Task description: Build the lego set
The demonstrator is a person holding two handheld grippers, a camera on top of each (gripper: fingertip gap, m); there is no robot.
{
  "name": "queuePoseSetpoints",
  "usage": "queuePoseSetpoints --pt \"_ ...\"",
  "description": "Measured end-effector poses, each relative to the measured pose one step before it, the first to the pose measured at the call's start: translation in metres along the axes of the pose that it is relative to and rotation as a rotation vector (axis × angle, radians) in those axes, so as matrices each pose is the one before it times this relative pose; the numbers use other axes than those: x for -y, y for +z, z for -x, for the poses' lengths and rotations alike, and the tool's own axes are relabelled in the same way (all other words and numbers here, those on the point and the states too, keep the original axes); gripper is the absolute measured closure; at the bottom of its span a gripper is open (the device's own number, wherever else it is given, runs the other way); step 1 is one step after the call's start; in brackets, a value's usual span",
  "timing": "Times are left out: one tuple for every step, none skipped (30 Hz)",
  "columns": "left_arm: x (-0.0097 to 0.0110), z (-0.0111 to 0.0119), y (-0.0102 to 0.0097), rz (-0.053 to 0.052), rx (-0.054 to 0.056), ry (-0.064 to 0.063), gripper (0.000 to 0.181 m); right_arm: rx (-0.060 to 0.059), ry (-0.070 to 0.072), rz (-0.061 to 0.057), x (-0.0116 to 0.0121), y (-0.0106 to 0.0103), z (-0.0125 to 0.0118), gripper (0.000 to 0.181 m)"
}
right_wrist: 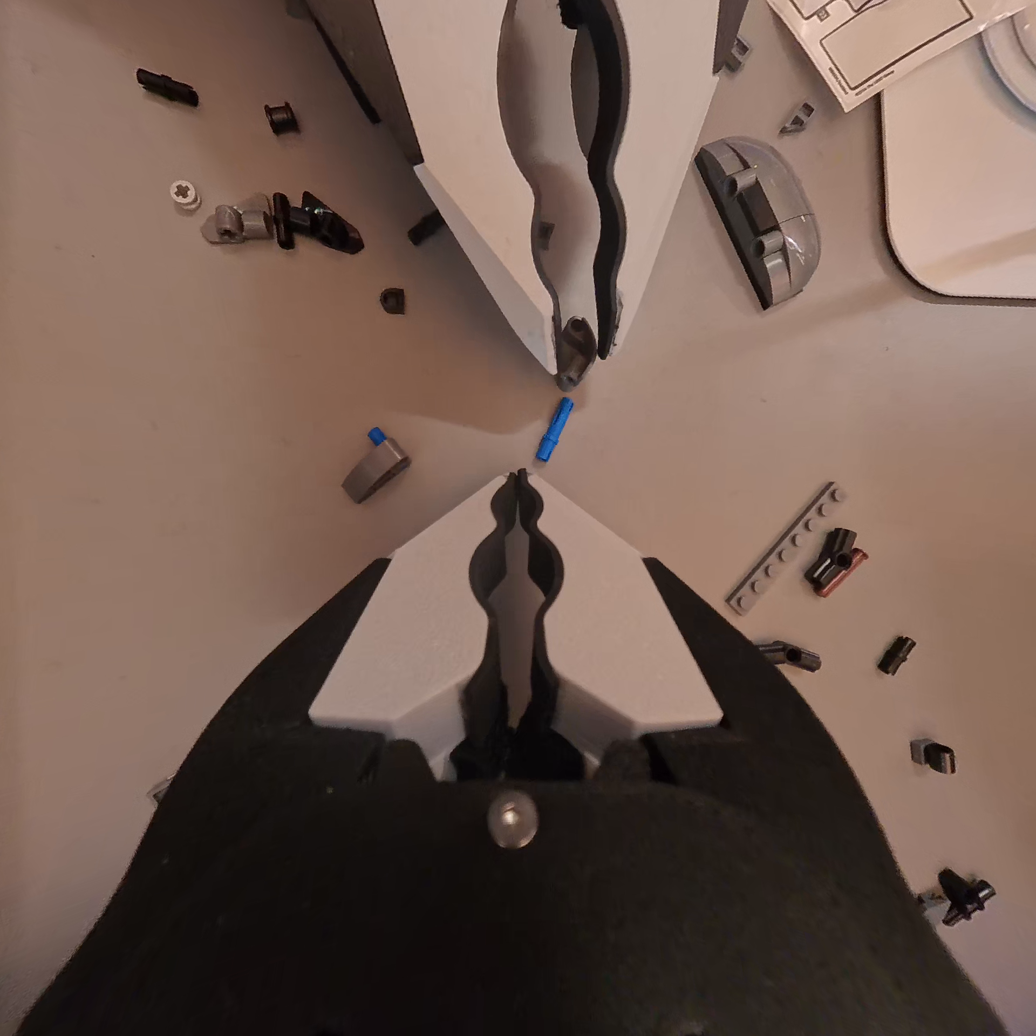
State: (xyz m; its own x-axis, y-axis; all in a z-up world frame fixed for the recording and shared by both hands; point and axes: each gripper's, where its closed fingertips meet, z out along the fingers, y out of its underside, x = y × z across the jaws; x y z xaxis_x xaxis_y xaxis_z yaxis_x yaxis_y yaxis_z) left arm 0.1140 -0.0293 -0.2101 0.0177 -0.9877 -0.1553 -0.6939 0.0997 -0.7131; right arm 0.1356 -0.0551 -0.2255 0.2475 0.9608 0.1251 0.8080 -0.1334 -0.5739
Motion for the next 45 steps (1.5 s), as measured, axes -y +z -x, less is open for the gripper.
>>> queuePoseSetpoints --pt "0.00003 0.00001 -0.00018 -0.0013 -0.0006 -0.0004 0.169 -0.0002 -0.0003 -0.0036 0.00056 -0.00047 0.00009 0.181" --pt "0.00017 -0.00012 -0.00017 -0.0027 -0.0011 0.0002 0.169 0.0004 0.0011 -0.0049 0.00079 -0.00068 -0.00001 0.181" --pt "0.00034 -0.00016 -0.00037 -0.0032 -0.0008 0.0014 0.169 0.0003 0.0017 -0.0055 0.00069 -0.00061 -0.0002 0.181" --pt "0.00072 -0.00052 -0.00039 -0.0042 -0.002 0.0026 0.169 -0.0007 0.0016 -0.0052 0.00056 -0.00071 -0.00028 0.181" --pt "0.00096 -0.00085 -0.00043 -0.0052 -0.003 0.0038 0.168 -0.0017 0.0014 -0.0048 0.00058 -0.0008 -0.00054 0.181" --pt "0.00109 -0.00112 -0.00039 -0.0052 -0.0029 0.0053 0.168 -0.0017 0.0009 -0.0047 0.0005 -0.00075 -0.00048 0.181" --pt "0.00086 -0.00113 -0.00028 -0.0039 -0.0026 0.0066 0.167 -0.002 -0.0002 -0.0052 0.00061 -0.00085 -0.00041 0.181" --pt "0.00077 -0.00109 -0.0001 -0.0023 -0.0024 0.0069 0.167 -0.0024 -0.0013 -0.0052 0.00073 -0.00092 -0.00034 0.181" --pt "0.00064 -0.00103 -0.00006 -0.0018 -0.0021 0.0073 0.166 -0.0028 -0.0017 -0.0043 0.00076 -0.00087 -0.00039 0.181" --pt "0.00071 -0.00128 0.00026 -0.0024 -0.004 0.0079 0.165 -0.003 -0.0017 -0.0039 0.00058 -0.00087 -0.00043 0.181" --pt "0.00054 -0.00116 0.00042 -0.0016 -0.0028 0.0076 0.165 -0.002 -0.0011 -0.0038 0.00048 -0.00094 -0.00027 0.181" --pt "0.00025 -0.00071 0.00059 0.0002 -0.0003 0.0066 0.164 -0.0015 -0.0014 -0.0041 0.00063 -0.00083 -0.0003 0.181" --pt "0.00047 -0.00125 0.00056 -0.0006 -0.0033 0.0073 0.163 -0.0007 -0.0032 -0.0054 0.00084 -0.00079 0.00009 0.181" --pt "0.00094 -0.00179 0.00046 -0.0034 -0.0061 0.0091 0.162 0.0001 -0.0042 -0.0053 0.00097 -0.00071 0.00029 0.181" --pt "0.00057 -0.00138 0.00041 -0.0006 -0.0026 0.0094 0.162 -0.001 -0.0042 -0.0042 0.00098 -0.00067 0.00017 0.181" --pt "0.00046 -0.00087 0.00017 0.0006 0.0015 0.011 0.162 -0.001 -0.0041 -0.004 0.00099 -0.00055 0.00022 0.181" --pt "0.00051 -0.00115 0.00016 0.0006 -0.0001 0.0115 0.162 0.0005 -0.004 -0.004 0.00106 -0.00038 0.0006 0.181" --pt "0.00017 -0.00106 0.0001 0.0025 0.0003 0.0109 0.162 0.0009 -0.0039 -0.0026 0.00083 -0.00024 0.00062 0.181" --pt "-0.00058 0.00005 0.00041 0.0075 0.0063 0.0084 0.162 0.0007 -0.0024 0.0003 0.00029 0.00003 0.00039 0.181" --pt "-0.00038 0.00019 0.00027 0.005 0.0054 0.005 0.162 0.0 -0.0004 0.0016 -0.00013 0.00019 0.00017 0.181" --pt "0.00015 -0.00003 0.00013 0.0008 0.0011 0.001 0.162 0.0007 0.0017 0.0007 -0.00019 0.00029 0.0001 0.181" --pt "-0.00014 0.00008 0.00023 0.0008 0.0009 -0.0015 0.162 -0.0028 0.0069 0.0007 -0.00027 0.00041 -0.00093 0.181" --pt "-0.00041 0.00052 0.00016 0.0023 0.0021 -0.0018 0.162 -0.0069 0.0156 0.0021 -0.00072 0.00038 -0.00226 0.181" --pt "-0.0008 0.00096 0.00009 0.0036 0.0037 -0.0024 0.162 -0.0024 0.0236 0.0014 -0.00078 0.00089 -0.00223 0.181" --pt "-0.00073 0.00109 0.00003 0.0036 0.0044 -0.0024 0.163 0.0032 0.0261 0.0021 -0.00096 0.0014 -0.00156 0.174" --pt "-0.00116 0.00113 0.00017 0.0049 0.0041 -0.0029 0.163 -0.001 0.0206 0.0068 -0.00132 0.00166 -0.00193 0.169" --pt "-0.00125 0.00075 0.00011 0.0064 0.0026 -0.0027 0.163 -0.0084 0.0132 0.0105 -0.00175 0.00165 -0.00234 0.167" --pt "-0.00115 0.00095 0.00015 0.0058 0.0039 -0.001 0.163 -0.0048 0.0081 0.0112 -0.00142 0.00168 -0.00134 0.167" --pt "-0.00029 0.00033 -0.00006 0.001 0.0018 0.0001 0.164 -0.0005 0.0041 0.007 -0.00075 0.00152 -0.00008 0.166" --pt "0.00005 0.00017 -0.00001 -0.0003 -0.0002 -0.0017 0.164 0.0021 0.0024 0.0047 -0.00035 0.00155 0.00057 0.166" --pt "-0.00006 0.00025 -0.00001 0.0008 -0.0002 -0.0019 0.164 0.0024 0.0037 0.0074 -0.00065 0.00168 0.0006 0.166" --pt "-0.00019 0.00006 0.00029 0.0009 0.0006 0.0004 0.164 0.0006 0.0041 0.009 -0.00098 0.00161 0.00025 0.166" --pt "-0.00034 0.00023 0.00038 0.0018 0.001 0.001 0.164 -0.0014 0.0042 0.0054 -0.00041 0.00128 -0.00008 0.167" --pt "-0.0003 -0.00016 0.00042 0.0014 -0.0017 -0.0005 0.164 0.0012 0.0047 0.0005 0.0003 0.00077 0.00018 0.169" --pt "-0.00014 -0.00025 0.00036 0.0002 -0.0022 -0.0011 0.164 0.0042 0.0015 -0.0003 0.00033 0.00047 0.00079 0.171" --pt "-0.00009 -0.00011 0.00039 0.0005 -0.0009 -0.0004 0.164 0.0032 -0.0055 -0.0003 0.00023 0.00056 0.00111 0.175" --pt "-0.00017 0.0001 0.00022 0.0011 0.0002 0.0003 0.164 0.0004 -0.0076 -0.0006 0.00034 0.00047 0.00089 0.179" --pt "-0.00011 0.00014 0.00008 0.0008 0.0008 0.0005 0.164 0.0 -0.0048 0.0016 0.00017 0.00021 0.0006 0.181" --pt "0.00009 0.00022 -0.00023 -0.0007 0.0012 0.0003 0.164 -0.001 -0.002 0.0028 -0.00013 0.00007 0.00018 0.181" --pt "0.00039 0.00021 -0.00031 -0.0017 0.0014 0.0003 0.164 -0.0011 -0.0016 0.0022 -0.00022 -0.00024 -0.00006 0.181" --pt "0.00066 0.00018 -0.00062 -0.0035 0.0014 0.0007 0.164 -0.0002 -0.0023 0.0013 -0.0005 -0.00036 0.00009 0.181" --pt "0.00079 0.00007 -0.00054 -0.0038 0.0014 0.0004 0.164 0.001 -0.0019 0.0012 -0.0007 -0.00059 -0.00005 0.181" --pt "0.00069 -0.00014 -0.00048 -0.0028 0.0003 0.0011 0.164 0.0009 -0.0017 0.0012 -0.00078 -0.00064 -0.00008 0.181" --pt "0.0007 -0.00049 -0.00041 -0.0031 -0.0011 0.0021 0.164 -0.0004 -0.0027 -0.0003 -0.00052 -0.00099 -0.00034 0.181" --pt "0.00101 -0.00103 -0.00047 -0.0049 -0.0035 0.0029 0.163 0.0011 -0.0042 -0.0041 0.00005 -0.00137 0.00012 0.181"
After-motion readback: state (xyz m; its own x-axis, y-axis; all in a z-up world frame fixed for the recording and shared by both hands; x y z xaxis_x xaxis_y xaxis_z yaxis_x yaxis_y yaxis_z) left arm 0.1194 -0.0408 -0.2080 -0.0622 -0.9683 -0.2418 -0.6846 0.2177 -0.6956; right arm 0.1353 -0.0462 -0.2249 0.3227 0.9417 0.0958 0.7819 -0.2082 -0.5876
